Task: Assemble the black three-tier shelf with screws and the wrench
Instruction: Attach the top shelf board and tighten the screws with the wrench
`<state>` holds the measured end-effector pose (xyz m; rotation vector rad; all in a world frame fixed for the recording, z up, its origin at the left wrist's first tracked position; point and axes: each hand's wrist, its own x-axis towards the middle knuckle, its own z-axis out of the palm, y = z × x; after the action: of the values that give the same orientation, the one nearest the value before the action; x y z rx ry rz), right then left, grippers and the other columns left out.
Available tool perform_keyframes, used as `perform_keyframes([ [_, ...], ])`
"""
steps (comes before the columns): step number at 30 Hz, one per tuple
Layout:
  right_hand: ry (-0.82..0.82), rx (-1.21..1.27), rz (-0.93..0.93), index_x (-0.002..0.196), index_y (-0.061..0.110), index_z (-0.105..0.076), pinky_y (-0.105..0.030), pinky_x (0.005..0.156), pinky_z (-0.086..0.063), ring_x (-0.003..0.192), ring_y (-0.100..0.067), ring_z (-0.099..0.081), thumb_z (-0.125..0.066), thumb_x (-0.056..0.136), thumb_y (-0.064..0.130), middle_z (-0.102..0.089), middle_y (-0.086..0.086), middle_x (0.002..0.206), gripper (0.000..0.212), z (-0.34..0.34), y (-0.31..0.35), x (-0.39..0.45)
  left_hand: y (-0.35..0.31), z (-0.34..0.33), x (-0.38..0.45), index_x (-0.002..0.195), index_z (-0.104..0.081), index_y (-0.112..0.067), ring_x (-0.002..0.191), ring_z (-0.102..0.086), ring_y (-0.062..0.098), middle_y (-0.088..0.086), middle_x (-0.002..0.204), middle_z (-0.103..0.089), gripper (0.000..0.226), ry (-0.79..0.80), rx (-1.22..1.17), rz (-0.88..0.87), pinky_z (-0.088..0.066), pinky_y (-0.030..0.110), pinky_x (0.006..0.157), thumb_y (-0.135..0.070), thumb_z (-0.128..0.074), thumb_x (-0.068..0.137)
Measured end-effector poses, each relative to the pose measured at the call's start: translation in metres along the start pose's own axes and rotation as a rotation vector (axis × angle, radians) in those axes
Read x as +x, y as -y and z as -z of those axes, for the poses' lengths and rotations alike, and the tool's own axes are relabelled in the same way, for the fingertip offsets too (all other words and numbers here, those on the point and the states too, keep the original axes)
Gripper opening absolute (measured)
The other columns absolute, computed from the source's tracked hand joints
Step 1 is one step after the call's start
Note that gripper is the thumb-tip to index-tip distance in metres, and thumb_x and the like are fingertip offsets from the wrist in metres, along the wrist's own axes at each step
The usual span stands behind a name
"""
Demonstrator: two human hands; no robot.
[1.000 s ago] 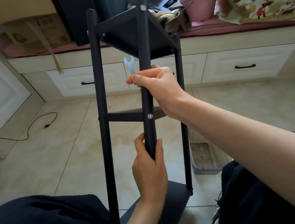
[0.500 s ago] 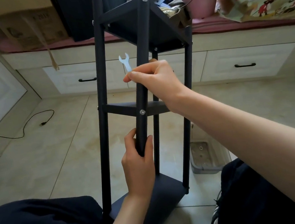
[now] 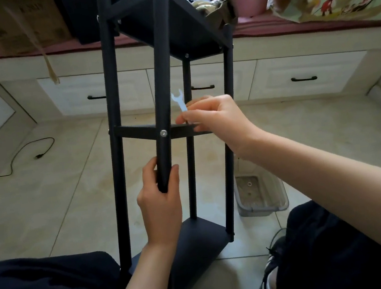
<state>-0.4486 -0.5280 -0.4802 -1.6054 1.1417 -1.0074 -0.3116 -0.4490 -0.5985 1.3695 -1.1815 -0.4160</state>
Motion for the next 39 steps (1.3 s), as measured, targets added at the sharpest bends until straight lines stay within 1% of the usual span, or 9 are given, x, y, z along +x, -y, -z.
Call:
perform_keyframes([
  [5, 0.025, -0.102, -0.072, 0.083, 0.024, -0.080, -0.019, 0.075, -0.042, 0.078, 0.015, -0.059, -0.066, 0.089, 0.024, -0.070, 0.024, 0.078, 0.015, 0.003, -0.025, -0.015, -0.003, -0.002, 0.001, 0.115, -0.054, -0.037, 0.062, -0.061, 0.013, -0.012, 0.085, -0.063, 0.027, 0.026, -0.043, -0.007, -0.053, 0.030, 0.051, -0.050, -0.057, 0.091],
  [9, 0.024, -0.116, -0.085, 0.087, 0.018, -0.078, -0.013, 0.062, -0.041, 0.062, 0.009, -0.057, -0.061, 0.093, 0.020, -0.063, 0.026, 0.062, 0.018, -0.005, -0.042, -0.028, 0.001, -0.006, 0.002, 0.120, -0.057, -0.028, 0.064, -0.061, 0.015, -0.015, 0.085, -0.063, 0.035, 0.046, -0.043, 0.003, -0.055, 0.037, 0.053, -0.048, -0.058, 0.092],
  [12, -0.042, -0.109, -0.090, 0.085, 0.018, -0.075, -0.013, 0.062, -0.039, 0.057, 0.004, -0.054, -0.058, 0.095, 0.018, -0.060, 0.021, 0.057, 0.020, -0.015, -0.054, -0.040, 0.001, -0.006, 0.002, 0.122, -0.058, -0.026, 0.064, -0.062, 0.013, -0.018, 0.086, -0.063, 0.037, 0.051, -0.039, -0.009, -0.054, 0.032, 0.053, -0.048, -0.058, 0.092],
  [16, -0.067, -0.137, -0.141, 0.092, 0.015, -0.076, -0.017, 0.060, -0.042, 0.059, -0.001, -0.052, -0.056, 0.098, 0.020, -0.059, 0.019, 0.059, 0.021, -0.030, -0.071, -0.052, 0.000, -0.006, 0.004, 0.124, -0.061, -0.021, 0.062, -0.062, 0.010, -0.021, 0.087, -0.065, 0.043, 0.029, -0.037, -0.002, -0.051, 0.025, 0.055, -0.049, -0.059, 0.091],
  [23, 0.011, -0.137, -0.190, 0.096, 0.016, -0.070, -0.015, 0.060, -0.049, 0.061, -0.008, -0.053, -0.051, 0.102, 0.020, -0.057, 0.003, 0.067, 0.021, -0.043, -0.069, -0.040, -0.001, -0.002, 0.006, 0.121, -0.059, -0.030, 0.072, -0.064, 0.028, -0.014, 0.099, -0.065, 0.029, 0.006, -0.012, -0.001, -0.056, 0.048, 0.060, -0.039, -0.061, 0.094],
  [26, 0.033, -0.152, -0.181, 0.097, 0.014, -0.070, -0.016, 0.062, -0.050, 0.063, -0.010, -0.055, -0.049, 0.102, 0.018, -0.057, 0.001, 0.068, 0.022, -0.049, -0.062, -0.030, 0.001, 0.001, 0.008, 0.121, -0.057, -0.035, 0.069, -0.063, 0.030, -0.009, 0.100, -0.065, 0.027, -0.005, 0.001, -0.016, -0.054, 0.050, 0.057, -0.038, -0.061, 0.095],
  [31, 0.075, -0.090, -0.217, 0.104, 0.008, -0.070, -0.023, 0.069, -0.055, 0.068, -0.013, -0.057, -0.046, 0.103, 0.015, -0.058, 0.000, 0.070, 0.025, -0.056, -0.053, -0.015, 0.008, 0.006, 0.011, 0.129, -0.062, -0.019, 0.073, -0.063, 0.031, 0.000, 0.099, -0.065, 0.036, -0.007, 0.030, -0.031, -0.055, 0.052, 0.061, -0.036, -0.059, 0.097],
  [35, 0.103, -0.012, -0.262, 0.100, 0.010, -0.072, -0.025, 0.069, -0.054, 0.068, -0.011, -0.056, -0.048, 0.102, 0.018, -0.059, 0.000, 0.070, 0.025, -0.060, -0.050, -0.012, 0.007, 0.011, 0.015, 0.130, -0.062, -0.018, 0.070, -0.062, 0.028, -0.006, 0.093, -0.059, 0.035, -0.004, 0.085, -0.087, -0.054, 0.049, 0.057, -0.032, -0.058, 0.099],
  [39, 0.064, 0.050, -0.279, 0.093, 0.014, -0.074, -0.028, 0.064, -0.045, 0.065, -0.010, -0.050, -0.051, 0.101, 0.022, -0.056, 0.002, 0.067, 0.025, -0.061, -0.048, -0.009, 0.006, 0.013, 0.016, 0.126, -0.063, -0.022, 0.069, -0.061, 0.027, -0.014, 0.089, -0.055, 0.031, -0.003, 0.101, -0.105, -0.053, 0.048, 0.057, -0.035, -0.056, 0.099],
])
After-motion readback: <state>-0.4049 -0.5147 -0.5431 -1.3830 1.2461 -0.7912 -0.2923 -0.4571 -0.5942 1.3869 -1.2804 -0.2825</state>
